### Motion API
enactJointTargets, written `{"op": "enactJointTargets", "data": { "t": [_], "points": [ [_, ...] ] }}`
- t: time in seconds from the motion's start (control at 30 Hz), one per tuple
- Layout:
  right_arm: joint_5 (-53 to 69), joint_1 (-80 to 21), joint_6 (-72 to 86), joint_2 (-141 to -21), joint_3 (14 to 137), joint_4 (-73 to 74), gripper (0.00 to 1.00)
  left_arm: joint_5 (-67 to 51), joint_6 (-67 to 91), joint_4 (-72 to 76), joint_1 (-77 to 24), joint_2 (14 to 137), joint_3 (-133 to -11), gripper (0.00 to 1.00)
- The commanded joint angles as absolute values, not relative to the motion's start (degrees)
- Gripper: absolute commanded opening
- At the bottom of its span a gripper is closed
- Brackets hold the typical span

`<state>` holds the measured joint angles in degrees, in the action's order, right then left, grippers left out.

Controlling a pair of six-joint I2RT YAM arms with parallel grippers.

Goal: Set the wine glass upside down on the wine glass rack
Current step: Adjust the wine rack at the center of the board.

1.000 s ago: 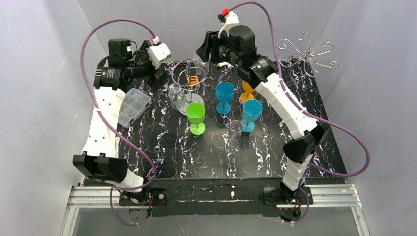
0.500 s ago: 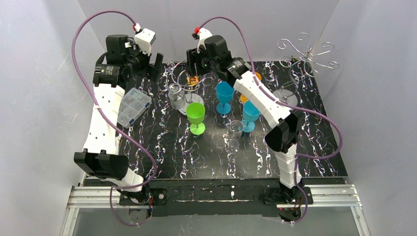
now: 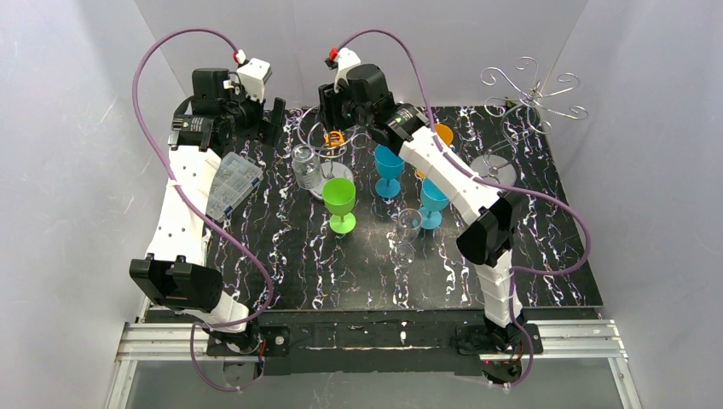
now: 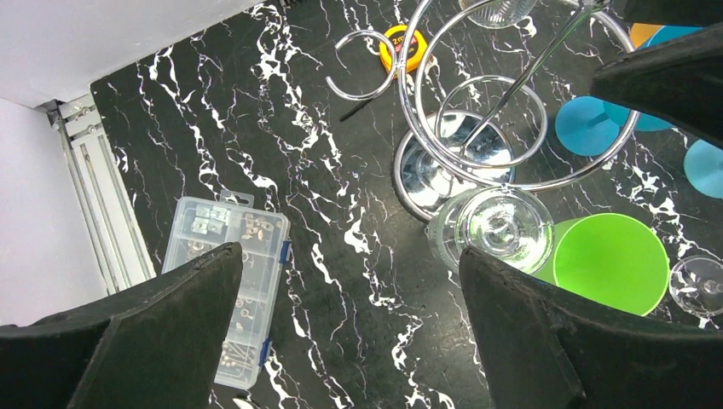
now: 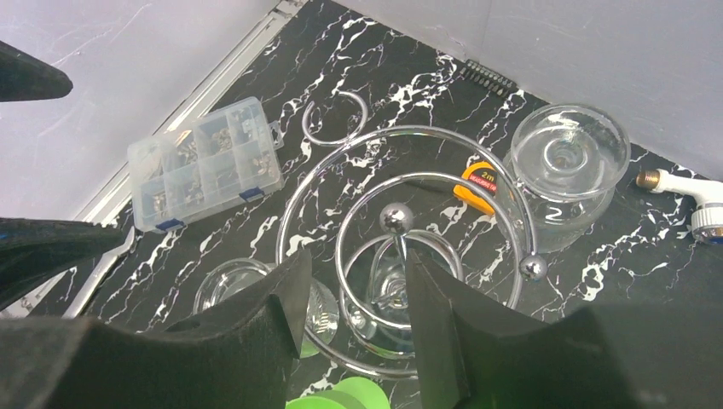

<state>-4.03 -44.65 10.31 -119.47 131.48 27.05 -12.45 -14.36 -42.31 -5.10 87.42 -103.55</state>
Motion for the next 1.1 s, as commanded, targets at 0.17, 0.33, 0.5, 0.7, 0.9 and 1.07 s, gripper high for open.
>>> {"op": "enactJointTargets", "data": {
  "t": [0.17,0.33,0.5,0.7,0.9,1.07],
  "points": [
    [-5.0,-44.8,9.9,-121.8,133.6,21.7,0.50,-15.0,-13.1,-40.3,-5.0,85.1,-104.2,0.98],
    [-5.0,-45.0,9.7,-123.4,134.1,20.8,0.47,-15.0,-13.0,-39.6,-5.0,85.3,-103.9,0.98],
    [-5.4,-45.3,8.5,-123.4,132.2,17.6,0.38,-14.9,-13.1,-39.1,-5.0,85.4,-103.8,0.98],
    [-6.6,-45.4,6.1,-122.3,129.6,13.2,0.22,-14.6,-14.1,-39.0,-5.0,85.0,-103.7,0.98],
    [-8.0,-45.7,3.0,-119.8,125.3,7.3,0.05,-14.7,-14.2,-38.1,-5.1,84.6,-102.9,0.98],
    [-8.2,-46.0,1.6,-119.2,124.4,6.1,0.01,-14.8,-14.6,-37.8,-5.0,84.7,-102.7,0.98]
  ]
}}
